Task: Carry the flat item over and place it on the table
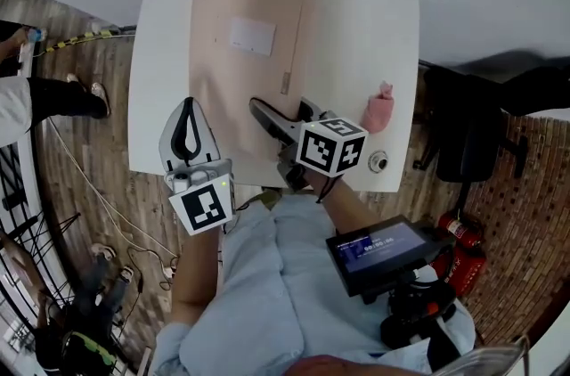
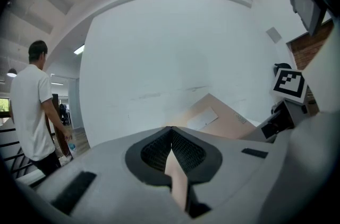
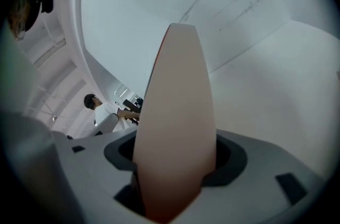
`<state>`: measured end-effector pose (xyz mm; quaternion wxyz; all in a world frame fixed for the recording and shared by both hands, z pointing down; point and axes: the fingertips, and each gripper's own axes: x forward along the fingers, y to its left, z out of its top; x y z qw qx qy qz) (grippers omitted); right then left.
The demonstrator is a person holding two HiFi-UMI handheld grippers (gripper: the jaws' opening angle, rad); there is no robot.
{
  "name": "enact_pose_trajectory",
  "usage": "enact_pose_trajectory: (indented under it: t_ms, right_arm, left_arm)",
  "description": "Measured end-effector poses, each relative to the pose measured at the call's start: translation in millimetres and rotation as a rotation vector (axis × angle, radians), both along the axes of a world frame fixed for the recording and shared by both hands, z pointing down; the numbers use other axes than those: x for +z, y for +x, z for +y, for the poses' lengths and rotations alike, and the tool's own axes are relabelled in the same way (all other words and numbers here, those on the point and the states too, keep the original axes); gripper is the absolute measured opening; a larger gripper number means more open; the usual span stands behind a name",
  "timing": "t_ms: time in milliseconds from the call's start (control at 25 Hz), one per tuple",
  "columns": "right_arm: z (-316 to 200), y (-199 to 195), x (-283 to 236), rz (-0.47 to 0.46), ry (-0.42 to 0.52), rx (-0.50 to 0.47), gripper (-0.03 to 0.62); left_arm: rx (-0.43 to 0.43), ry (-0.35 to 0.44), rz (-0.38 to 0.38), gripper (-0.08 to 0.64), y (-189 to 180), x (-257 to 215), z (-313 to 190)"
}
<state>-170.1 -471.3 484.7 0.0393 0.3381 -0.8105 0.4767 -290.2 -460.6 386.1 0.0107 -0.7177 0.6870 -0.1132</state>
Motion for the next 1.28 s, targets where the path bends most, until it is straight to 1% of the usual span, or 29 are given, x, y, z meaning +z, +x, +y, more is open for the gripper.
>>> enact_pose_trajectory:
  t_ms: [160, 400, 720, 1000, 1280]
  right_arm:
    - [-9, -2, 14, -0.041, -0.080, -0.004, 0.299]
    - [-20, -3, 30, -0.097, -0.166, -0.004, 0.304]
    - [-32, -4, 54, -0.168, -0.267, 0.002, 0.311]
    - [-39, -6, 61, -0.182, -0.276, -0.021, 0.319]
    - [-42, -5, 68, -0.135, -0.265, -0.027, 0.343]
  left_arm:
    - [0.002, -0.025, 0.016, 0.009, -1, 8, -10]
    - [0.000, -0.049, 0.024, 0.008, -1, 19, -23]
    - [-0.005, -0.083, 0.009, 0.008, -5, 37, -35]
    - [-0.015, -0.103, -0.001, 0.009, -4, 44, -39]
    - [-0.021, -0.110, -0.007, 0.009, -6, 48, -37]
